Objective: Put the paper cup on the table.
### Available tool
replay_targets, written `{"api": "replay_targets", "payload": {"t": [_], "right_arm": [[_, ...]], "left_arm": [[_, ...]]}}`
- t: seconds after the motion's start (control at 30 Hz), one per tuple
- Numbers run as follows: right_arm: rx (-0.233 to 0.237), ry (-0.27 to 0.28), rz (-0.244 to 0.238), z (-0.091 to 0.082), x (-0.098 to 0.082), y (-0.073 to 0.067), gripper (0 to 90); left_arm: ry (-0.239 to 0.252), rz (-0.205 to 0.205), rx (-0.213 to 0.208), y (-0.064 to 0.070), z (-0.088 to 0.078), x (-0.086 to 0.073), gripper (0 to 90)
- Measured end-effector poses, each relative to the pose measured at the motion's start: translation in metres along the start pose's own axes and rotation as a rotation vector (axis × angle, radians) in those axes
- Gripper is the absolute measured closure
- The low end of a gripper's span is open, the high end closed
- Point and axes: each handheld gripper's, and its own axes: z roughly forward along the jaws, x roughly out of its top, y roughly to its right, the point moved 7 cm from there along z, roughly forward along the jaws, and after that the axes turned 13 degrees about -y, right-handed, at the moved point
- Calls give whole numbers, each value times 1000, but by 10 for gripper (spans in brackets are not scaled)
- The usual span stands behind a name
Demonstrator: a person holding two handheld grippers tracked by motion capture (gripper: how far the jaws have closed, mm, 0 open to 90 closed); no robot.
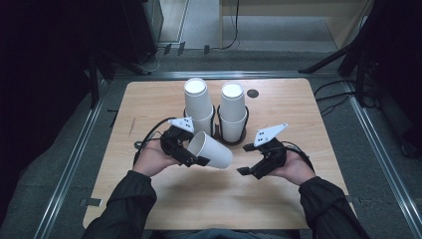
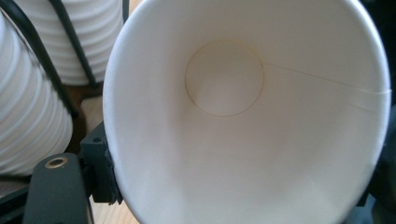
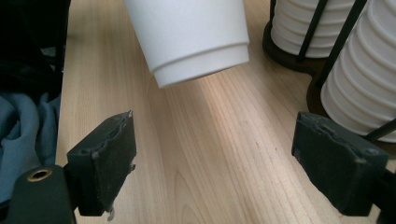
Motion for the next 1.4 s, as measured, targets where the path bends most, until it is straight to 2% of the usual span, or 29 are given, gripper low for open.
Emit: {"api": "replay_targets", "payload": {"t": [0.17, 0.2, 0.33, 0.5, 0.63, 0.83, 1.03, 1.1, 1.17, 1.3, 1.4], "right_arm": [[5, -13, 1, 4, 0, -1, 147], [11, -20, -4, 5, -1, -1, 147], [12, -45, -8, 11, -2, -1, 147], [11, -66, -15, 17, -1, -3, 146], [5, -76, -47, 26, 2, -5, 146], [9, -97, -86, 40, 6, -10, 147], [7, -102, -106, 46, 10, -14, 164], [0, -99, -122, 46, 11, -15, 233], [-3, -97, -130, 44, 11, -15, 237], [-13, -97, -154, 44, 11, -17, 247], [-8, -105, -157, 45, 11, -18, 249]], "left_arm": [[-67, 24, 19, -2, 12, 0, 182], [-67, 24, 19, -2, 12, 0, 182], [-123, 53, 49, -2, 20, 4, 182], [-184, 104, 79, 5, 31, 9, 182], [-217, 139, 93, 11, 35, 12, 179], [-216, 167, 84, 20, 36, 20, 175], [-196, 167, 87, 23, 35, 23, 163], [-198, 158, 75, 24, 36, 23, 154], [-196, 148, 68, 24, 36, 23, 137], [-181, 176, 56, 23, 36, 22, 111], [-181, 178, 46, 22, 37, 20, 88]]}}
